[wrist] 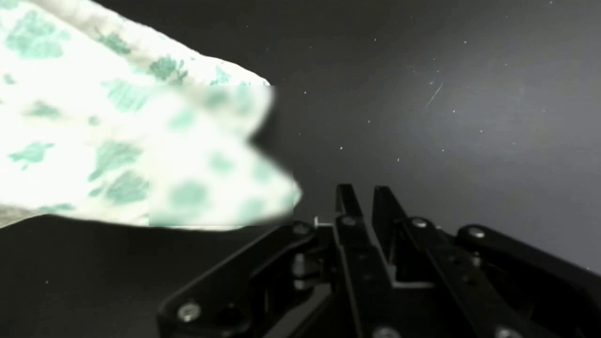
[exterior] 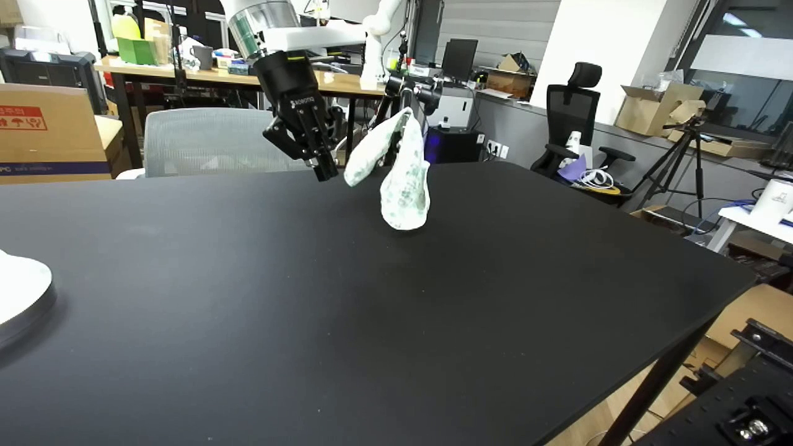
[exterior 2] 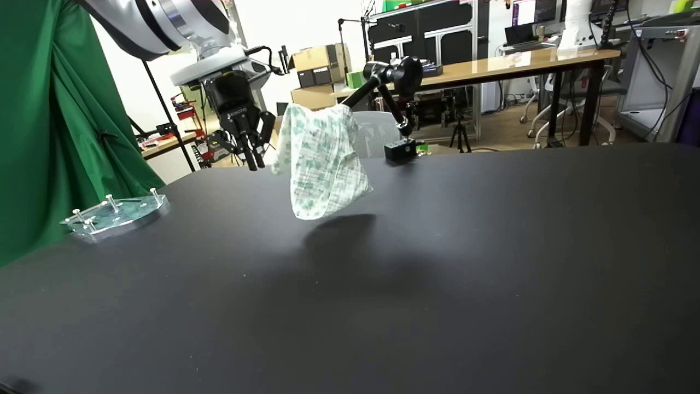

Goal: Pick the cloth and hang it on the object

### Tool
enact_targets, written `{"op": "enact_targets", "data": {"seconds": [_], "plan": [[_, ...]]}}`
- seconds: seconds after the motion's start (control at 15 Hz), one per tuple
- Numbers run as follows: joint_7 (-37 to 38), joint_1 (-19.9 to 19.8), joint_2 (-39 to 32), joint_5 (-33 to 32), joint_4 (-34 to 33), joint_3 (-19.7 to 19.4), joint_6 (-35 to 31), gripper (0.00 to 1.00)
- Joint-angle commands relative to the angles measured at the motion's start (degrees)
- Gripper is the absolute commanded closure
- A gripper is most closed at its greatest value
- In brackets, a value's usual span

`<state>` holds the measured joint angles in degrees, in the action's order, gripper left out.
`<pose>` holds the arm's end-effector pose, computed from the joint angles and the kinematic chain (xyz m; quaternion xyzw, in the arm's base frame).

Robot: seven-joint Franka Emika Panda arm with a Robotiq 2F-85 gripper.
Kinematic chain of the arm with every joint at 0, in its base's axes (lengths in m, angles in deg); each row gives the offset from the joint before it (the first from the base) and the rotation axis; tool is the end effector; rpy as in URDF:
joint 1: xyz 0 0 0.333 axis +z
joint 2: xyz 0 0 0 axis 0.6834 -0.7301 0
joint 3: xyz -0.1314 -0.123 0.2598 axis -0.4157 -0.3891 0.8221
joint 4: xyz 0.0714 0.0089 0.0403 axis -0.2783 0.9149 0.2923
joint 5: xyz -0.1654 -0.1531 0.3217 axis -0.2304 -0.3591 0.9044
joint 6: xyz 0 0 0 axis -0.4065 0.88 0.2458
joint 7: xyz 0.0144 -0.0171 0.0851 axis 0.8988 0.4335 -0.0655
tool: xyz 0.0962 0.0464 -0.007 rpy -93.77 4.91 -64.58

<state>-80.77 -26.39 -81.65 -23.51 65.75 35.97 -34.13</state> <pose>0.6499 0.2217 0.2077 0.9455 0.2269 -0.1946 0.1293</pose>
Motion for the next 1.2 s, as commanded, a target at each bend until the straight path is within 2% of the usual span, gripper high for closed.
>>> {"op": "enact_targets", "data": {"seconds": [0.0, 0.53, 0.67, 0.8, 1.13], "plan": [[-0.1, 0.0, 0.6, 0.8, -0.1, 0.3, 1.6, 0.52], [-2.7, -0.3, 2.0, 0.1, 1.1, 0.7, -0.1, 0.00], [-4.6, -0.7, 3.8, -0.3, 2.6, 1.0, -2.2, 0.00], [-6.2, -1.5, 6.4, -0.6, 5.2, 1.1, -6.9, 0.00], [-10.1, -5.3, 17.1, 1.9, 16.8, 2.0, -19.1, 0.00]]}}
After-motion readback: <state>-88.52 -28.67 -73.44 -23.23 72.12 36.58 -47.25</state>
